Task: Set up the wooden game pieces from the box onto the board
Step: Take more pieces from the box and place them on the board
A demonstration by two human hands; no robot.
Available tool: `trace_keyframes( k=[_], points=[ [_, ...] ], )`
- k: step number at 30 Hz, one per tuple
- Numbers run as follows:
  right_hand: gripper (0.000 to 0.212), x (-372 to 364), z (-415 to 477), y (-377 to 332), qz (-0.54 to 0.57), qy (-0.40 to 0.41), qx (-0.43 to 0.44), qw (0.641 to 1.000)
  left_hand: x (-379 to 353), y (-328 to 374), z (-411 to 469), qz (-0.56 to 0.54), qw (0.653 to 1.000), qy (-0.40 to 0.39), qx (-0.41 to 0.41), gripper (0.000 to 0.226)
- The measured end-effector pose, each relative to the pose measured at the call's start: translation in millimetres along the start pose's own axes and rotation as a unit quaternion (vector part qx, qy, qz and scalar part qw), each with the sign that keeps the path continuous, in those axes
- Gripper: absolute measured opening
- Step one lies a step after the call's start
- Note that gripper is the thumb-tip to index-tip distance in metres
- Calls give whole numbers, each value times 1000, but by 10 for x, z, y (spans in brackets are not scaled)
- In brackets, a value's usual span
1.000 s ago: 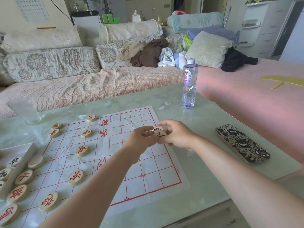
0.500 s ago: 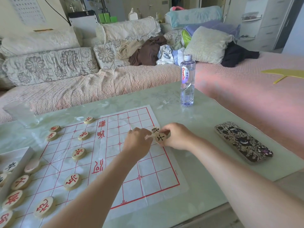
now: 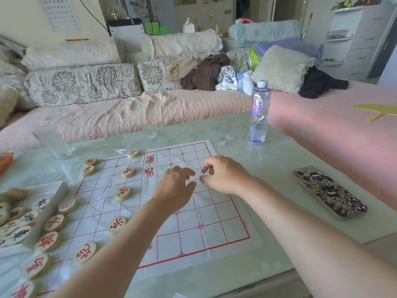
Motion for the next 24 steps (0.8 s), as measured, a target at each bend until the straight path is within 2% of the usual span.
trace_keyframes(
  k=[4,11,20,24],
  points=[
    [19,-252,138,-622,59,-23,40,997,380,-476,-108,-8,999,20,31,26],
    [21,-968,425,-1652,81,-83,97,988,1131,-1634,-403,-13,991,74,109,28],
    [23,-1902,1123,-3042,56,-147,189,969,2050,-3051,-658,31,971,141,190,26],
    [30,-2310,1440,-3552,48,-167,214,961,2262,-3665,-749,53,957,171,230,35]
  ],
)
Point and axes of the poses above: each hand's wrist, its own z-axis towards the middle knuckle, its own x-axis out of the back of the hand, y = z × x, the point moved 8 cm from there along z, towards the middle knuckle, and after that the axes turned 12 degrees about x, right-handed, at the moved point
